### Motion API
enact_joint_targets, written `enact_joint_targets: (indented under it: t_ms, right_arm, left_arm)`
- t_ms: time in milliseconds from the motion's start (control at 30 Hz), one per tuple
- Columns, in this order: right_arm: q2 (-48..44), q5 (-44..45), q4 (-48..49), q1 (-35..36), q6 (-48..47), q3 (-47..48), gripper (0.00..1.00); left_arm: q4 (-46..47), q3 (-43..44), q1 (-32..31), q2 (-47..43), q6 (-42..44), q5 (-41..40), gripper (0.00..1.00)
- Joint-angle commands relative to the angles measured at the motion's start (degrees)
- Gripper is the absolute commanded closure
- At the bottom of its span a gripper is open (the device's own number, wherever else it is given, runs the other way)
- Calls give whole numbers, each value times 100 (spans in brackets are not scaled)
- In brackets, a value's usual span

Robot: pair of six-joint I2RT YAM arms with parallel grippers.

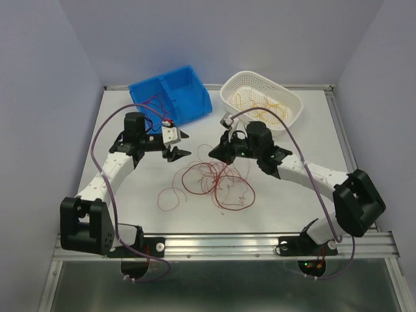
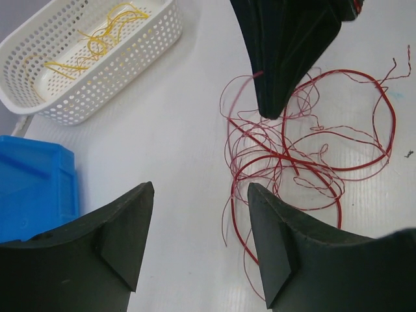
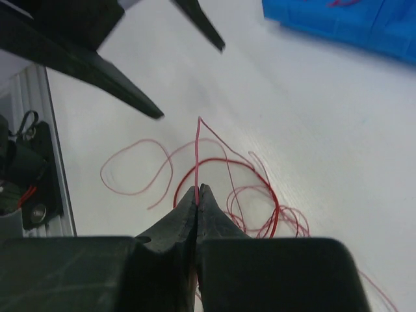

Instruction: Untangle the cables

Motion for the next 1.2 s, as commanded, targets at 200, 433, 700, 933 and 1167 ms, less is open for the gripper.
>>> enact_joint_targets:
  t_ms: [200, 433, 700, 933, 1167]
  right_arm:
    - [-483, 547, 46, 39, 64, 1840, 100]
    - [-756, 538, 652, 48, 451, 2596, 99]
    - [-176, 566, 1083, 48, 696, 3563, 100]
    - [114, 671, 1461, 39, 881, 3906, 99]
    - [387, 653, 1707, 39, 969, 4091, 99]
  left_arm:
    - [468, 173, -21, -208, -589, 144, 28]
    - [1049, 77, -21, -243, -1081, 205, 27]
    - [3148, -301, -83, -550, -2821, 293, 25]
    - [3816, -564, -961, -516, -3146, -461, 25]
    - [4740, -521, -1041, -235, -3788, -1199, 23]
